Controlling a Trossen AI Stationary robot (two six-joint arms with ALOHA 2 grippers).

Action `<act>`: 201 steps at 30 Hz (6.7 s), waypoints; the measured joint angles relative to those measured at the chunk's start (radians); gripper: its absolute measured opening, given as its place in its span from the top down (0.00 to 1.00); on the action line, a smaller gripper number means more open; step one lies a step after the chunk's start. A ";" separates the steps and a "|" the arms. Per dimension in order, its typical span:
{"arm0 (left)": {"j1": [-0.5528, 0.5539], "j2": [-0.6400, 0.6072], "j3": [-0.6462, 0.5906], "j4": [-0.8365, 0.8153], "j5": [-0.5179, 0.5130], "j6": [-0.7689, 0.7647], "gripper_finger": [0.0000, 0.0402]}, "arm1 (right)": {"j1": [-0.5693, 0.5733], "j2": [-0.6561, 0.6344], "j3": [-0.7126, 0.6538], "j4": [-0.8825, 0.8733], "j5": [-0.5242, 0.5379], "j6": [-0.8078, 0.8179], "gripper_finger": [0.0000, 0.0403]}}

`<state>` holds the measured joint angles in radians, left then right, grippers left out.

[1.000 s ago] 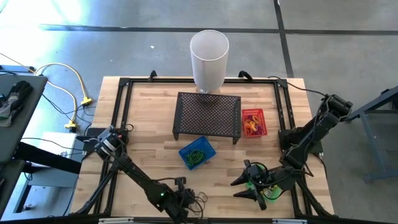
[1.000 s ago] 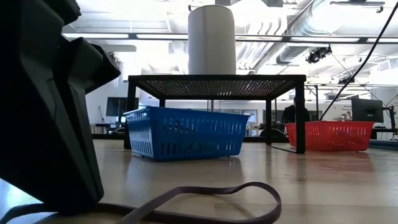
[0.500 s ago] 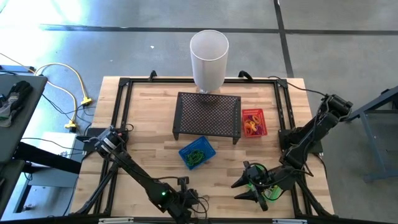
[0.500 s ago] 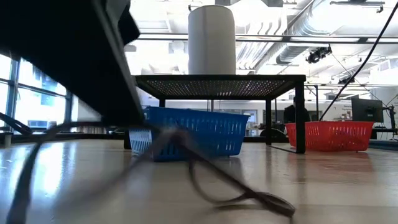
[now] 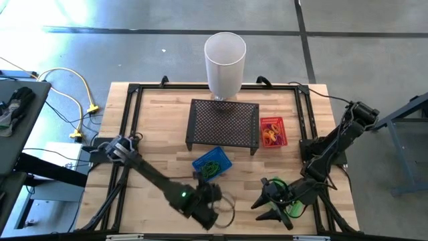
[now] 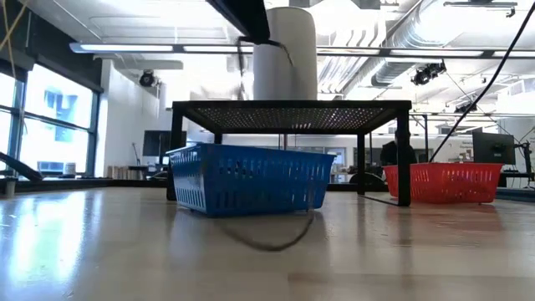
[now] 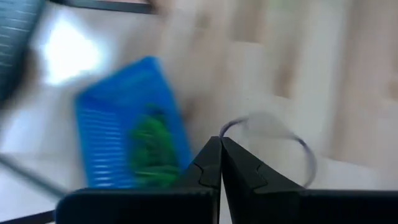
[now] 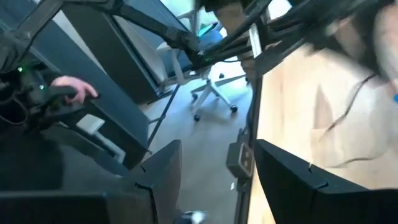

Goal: Pick & Place Office Desk Supplies
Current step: Put the violet rubber band into the blue bin, then put the blue bin on the shelf

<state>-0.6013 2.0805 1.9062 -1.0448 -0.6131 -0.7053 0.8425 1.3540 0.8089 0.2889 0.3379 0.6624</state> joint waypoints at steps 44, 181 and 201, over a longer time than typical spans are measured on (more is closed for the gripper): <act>0.214 -0.168 -0.162 -0.095 0.047 0.061 1.00 | -0.112 0.000 0.000 -0.026 -0.023 0.119 0.53; -0.007 -0.223 0.031 -0.301 0.296 0.551 1.00 | -0.145 0.000 0.000 -0.108 0.027 0.161 0.53; 0.452 -0.313 0.117 -0.527 0.339 0.702 1.00 | -0.177 0.000 0.000 -0.113 0.026 0.255 0.53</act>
<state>-0.1490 1.7679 2.0232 -1.5723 -0.2740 -0.0030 0.6655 1.3537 0.8085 0.1757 0.3643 0.9174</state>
